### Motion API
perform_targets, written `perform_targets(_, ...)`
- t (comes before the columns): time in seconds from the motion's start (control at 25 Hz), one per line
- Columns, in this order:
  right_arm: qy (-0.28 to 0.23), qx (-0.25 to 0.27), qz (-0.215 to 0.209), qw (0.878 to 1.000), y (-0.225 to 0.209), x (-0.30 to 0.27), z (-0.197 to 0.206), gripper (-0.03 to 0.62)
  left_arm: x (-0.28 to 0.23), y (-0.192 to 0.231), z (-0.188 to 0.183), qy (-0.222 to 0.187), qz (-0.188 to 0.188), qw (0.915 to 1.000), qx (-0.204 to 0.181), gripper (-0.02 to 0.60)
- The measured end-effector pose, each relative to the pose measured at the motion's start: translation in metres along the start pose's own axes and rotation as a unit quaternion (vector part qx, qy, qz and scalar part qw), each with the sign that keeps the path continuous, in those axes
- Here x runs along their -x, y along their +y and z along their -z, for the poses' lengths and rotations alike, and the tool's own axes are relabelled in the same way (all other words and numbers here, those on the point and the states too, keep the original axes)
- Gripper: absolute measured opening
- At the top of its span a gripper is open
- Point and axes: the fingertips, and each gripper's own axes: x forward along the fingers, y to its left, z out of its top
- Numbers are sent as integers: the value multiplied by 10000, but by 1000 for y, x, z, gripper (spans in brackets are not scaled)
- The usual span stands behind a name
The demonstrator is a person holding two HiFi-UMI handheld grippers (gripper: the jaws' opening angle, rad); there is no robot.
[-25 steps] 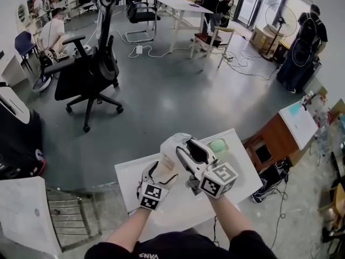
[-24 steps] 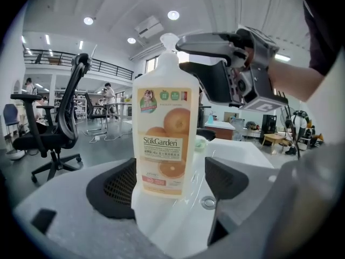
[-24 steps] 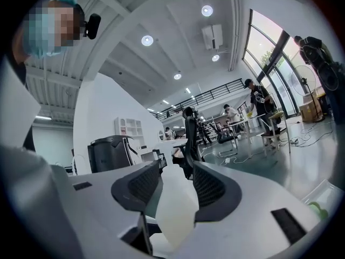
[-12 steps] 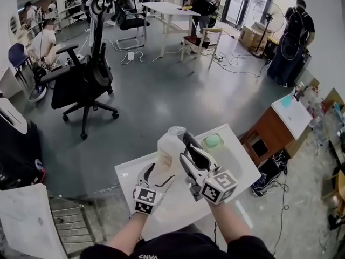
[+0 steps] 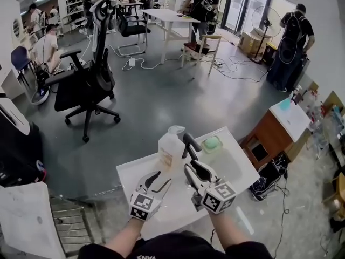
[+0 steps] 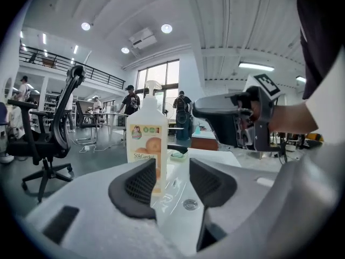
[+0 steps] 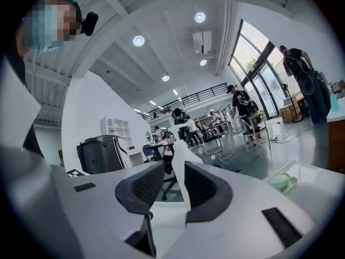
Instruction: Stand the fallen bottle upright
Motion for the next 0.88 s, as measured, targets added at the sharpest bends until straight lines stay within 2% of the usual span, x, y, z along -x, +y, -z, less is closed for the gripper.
perform_targets(0.08, 45, -29, -23, 10000, 1, 7, 5, 112, 5, -5, -4, -33, 12, 10000, -50, 150)
perform_targets(0.24, 128, -150, -6, 9998, 1, 28, 14, 83, 13, -23, -9, -17, 31, 10000, -36, 59)
perform_targets(0.44, 114, -252, -46, 9996, 3, 61, 18, 3, 23, -52, -10, -66, 8, 10000, 72, 31)
perform_targets(0.64, 233, -277, -201, 9991, 8, 101, 28, 2, 36, -90, -13, -132, -26, 9997, 190, 25)
perform_targets(0.88, 332, -262, -388, 9984, 20, 141, 40, 2, 60, -123, -15, -312, -311, 9989, 177, 21)
